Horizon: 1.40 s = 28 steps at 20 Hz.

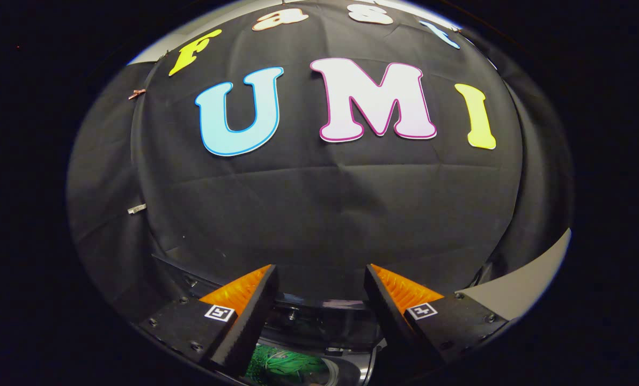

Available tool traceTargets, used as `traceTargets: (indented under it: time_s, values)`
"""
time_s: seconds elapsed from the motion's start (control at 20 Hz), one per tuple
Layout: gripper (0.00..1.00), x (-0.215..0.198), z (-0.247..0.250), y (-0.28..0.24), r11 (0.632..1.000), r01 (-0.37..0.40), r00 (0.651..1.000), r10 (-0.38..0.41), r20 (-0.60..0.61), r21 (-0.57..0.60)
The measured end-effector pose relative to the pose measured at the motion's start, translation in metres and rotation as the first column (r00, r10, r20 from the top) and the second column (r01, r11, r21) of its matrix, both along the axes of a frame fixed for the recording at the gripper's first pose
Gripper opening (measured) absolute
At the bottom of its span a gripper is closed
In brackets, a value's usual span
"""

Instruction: Put the clothes into the washing machine and then close the washing machine lid.

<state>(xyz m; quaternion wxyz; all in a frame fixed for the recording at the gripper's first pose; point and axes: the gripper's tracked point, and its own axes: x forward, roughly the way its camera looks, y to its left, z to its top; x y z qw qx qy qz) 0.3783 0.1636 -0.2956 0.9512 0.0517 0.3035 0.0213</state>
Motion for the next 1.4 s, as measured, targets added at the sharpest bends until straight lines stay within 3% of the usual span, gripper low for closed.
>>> traceTargets:
  time_s: [0.25,0.5,0.8,1.0,1.4]
  values:
    - [1.00,-0.032,0.009,0.003,1.000,0.021,0.999,-0.022,-0.027,-0.008]
    - [1.00,-0.090,0.016,0.010,1.000,0.022,0.999,-0.022,-0.040,-0.001]
    - [0.99,-0.163,-0.019,0.020,0.999,-0.020,0.986,0.026,-0.163,0.041]
    - [0.97,-0.182,0.000,0.030,0.996,-0.089,0.992,0.090,-0.093,0.018]
    - [0.97,-0.212,0.039,0.029,0.989,-0.140,0.990,0.140,-0.008,0.045]
